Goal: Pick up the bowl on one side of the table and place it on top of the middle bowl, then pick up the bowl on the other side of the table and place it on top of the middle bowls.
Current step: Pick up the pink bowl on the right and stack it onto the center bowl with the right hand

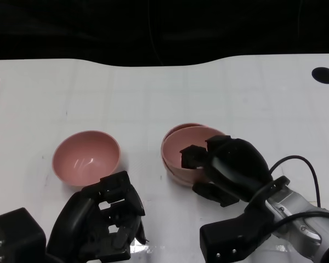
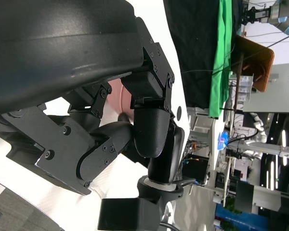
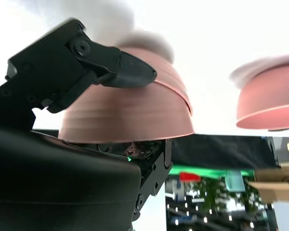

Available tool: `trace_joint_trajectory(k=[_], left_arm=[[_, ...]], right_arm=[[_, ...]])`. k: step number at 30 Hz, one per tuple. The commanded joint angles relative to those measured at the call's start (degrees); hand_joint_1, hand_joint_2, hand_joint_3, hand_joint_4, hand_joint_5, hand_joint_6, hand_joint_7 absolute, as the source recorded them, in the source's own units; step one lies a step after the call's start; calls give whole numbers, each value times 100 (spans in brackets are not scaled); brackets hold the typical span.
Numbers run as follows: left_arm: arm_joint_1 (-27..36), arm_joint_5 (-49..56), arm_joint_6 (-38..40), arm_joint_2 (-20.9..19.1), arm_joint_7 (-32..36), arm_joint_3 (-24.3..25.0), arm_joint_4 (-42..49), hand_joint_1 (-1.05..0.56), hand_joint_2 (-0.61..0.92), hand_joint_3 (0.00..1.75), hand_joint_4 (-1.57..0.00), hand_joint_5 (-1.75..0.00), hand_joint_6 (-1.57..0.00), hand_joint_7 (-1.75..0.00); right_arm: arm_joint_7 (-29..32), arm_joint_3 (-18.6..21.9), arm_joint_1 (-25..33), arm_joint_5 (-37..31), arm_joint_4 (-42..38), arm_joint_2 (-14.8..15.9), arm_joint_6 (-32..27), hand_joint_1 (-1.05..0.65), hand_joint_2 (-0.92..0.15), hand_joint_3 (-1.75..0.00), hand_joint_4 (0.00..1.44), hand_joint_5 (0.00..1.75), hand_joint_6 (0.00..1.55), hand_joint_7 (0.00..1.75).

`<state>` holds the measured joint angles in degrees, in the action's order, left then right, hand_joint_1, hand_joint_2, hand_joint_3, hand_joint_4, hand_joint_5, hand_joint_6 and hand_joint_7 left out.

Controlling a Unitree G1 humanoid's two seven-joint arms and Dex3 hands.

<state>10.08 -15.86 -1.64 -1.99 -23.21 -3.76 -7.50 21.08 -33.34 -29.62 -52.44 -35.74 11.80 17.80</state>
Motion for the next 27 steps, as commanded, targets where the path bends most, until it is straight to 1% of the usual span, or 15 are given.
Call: trace_joint_trajectory(k=[1,3,4,5,7,9,15,17,20,22,23,25,26,27], left_arm=[[34,18,-78,-30,23,8,29,-15,42,129,-83,-165,-78,-148],[31,24,-91,-33,9,6,43,-15,42,129,-83,-165,-78,-148],[29,25,-98,-37,1,6,51,-15,42,130,-83,-165,-78,-148],[33,9,-69,-35,2,8,44,-15,41,130,-83,-165,-78,-148],[43,-11,-10,-25,24,7,12,-16,41,131,-83,-166,-78,-147],[44,1,14,-24,45,1,-6,-16,41,131,-83,-165,-79,-147],[44,-6,59,-24,52,-2,-25,-16,41,129,-82,-166,-78,-147],[33,7,14,-20,44,-4,-1,-16,42,129,-82,-166,-78,-147],[9,21,-57,-21,23,-3,51,-16,41,130,-82,-167,-78,-148],[-2,41,-49,-26,43,-1,53,-16,42,130,-82,-167,-78,-149],[-6,56,-55,-33,47,-1,55,-16,42,130,-82,-167,-78,-149],[-13,98,-83,-50,53,-3,61,-16,42,129,-82,-167,-78,-149],[-18,135,-115,-59,59,-6,71,-16,43,129,-82,-167,-78,-149],[-27,164,-147,-64,59,-1,89,-16,43,129,-82,-167,-77,-150]], right_arm=[[-921,20,-8,201,211,130,-320,-45,-88,-39,64,63,74,17],[-1259,34,45,256,429,179,-466,-56,-91,-38,52,41,62,5],[-1336,44,71,270,502,189,-511,-63,-92,-40,43,33,52,2],[-1374,61,99,290,565,204,-526,-66,-92,-40,41,30,49,1],[-1434,99,152,339,690,236,-540,-70,-92,-44,33,26,40,0],[-1484,134,205,381,842,272,-559,-72,-92,-47,30,25,36,0],[-1604,272,386,488,1380,351,-625,-73,-92,-48,27,26,34,0],[-1646,400,525,563,1748,403,-684,-73,-92,-47,26,26,34,0],[-1636,630,782,722,2281,494,-669,-70,-92,-42,28,30,36,1],[-1457,799,985,819,2560,593,-487,-68,-92,-40,30,32,39,2],[-1357,889,1092,881,2676,635,-370,-64,-92,-37,32,41,43,4],[-1212,1042,1293,1007,2857,701,-156,-61,-92,-34,30,53,46,5],[-1153,1113,1398,1070,2937,732,-54,-57,-92,-31,27,68,49,6],[-1079,1187,1512,1143,3006,754,63,-56,-92,-30,27,74,51,7]])
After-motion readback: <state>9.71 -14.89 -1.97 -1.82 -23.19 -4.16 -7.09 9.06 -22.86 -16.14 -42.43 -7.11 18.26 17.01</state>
